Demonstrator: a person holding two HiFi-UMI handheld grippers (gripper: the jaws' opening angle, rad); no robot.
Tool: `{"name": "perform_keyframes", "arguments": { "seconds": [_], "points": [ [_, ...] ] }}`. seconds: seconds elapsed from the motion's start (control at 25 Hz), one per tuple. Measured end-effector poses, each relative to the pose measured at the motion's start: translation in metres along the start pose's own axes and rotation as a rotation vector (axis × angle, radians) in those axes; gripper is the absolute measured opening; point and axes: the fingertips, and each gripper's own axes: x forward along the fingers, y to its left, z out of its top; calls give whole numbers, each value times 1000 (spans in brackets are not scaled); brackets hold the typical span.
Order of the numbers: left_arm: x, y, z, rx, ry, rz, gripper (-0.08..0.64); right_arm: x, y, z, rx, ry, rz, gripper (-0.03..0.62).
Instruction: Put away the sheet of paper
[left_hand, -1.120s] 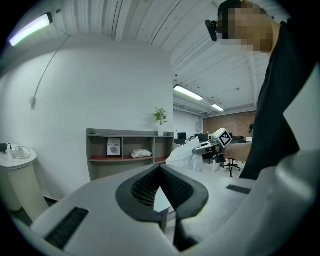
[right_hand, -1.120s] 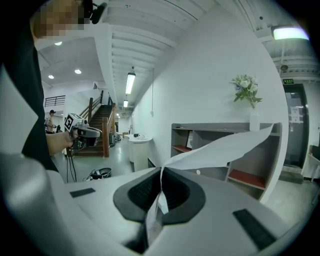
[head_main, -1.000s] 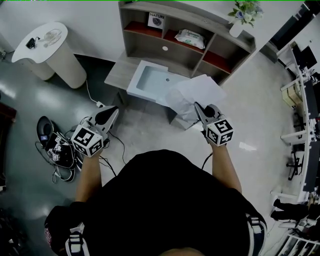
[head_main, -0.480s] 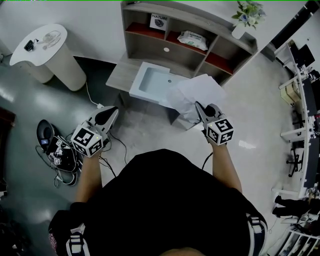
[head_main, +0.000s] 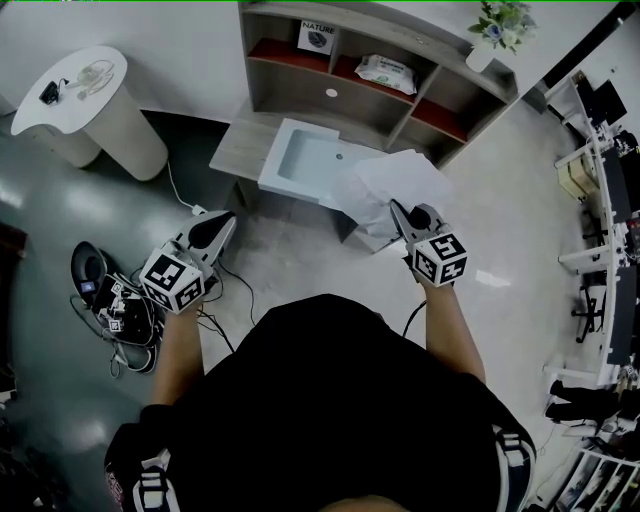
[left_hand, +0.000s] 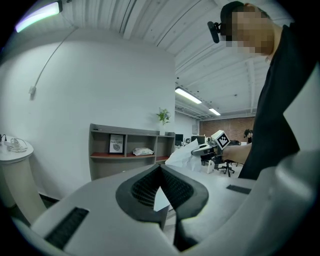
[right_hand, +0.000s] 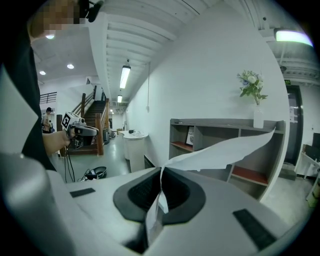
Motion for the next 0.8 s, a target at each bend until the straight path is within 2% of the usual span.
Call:
{"name": "perform_keyframes", "arguments": {
  "seconds": [0.8],
  "points": [
    [-16, 16, -12, -51, -1, -10, 20, 13, 15, 2, 0, 34, 10, 15]
  ]
}}
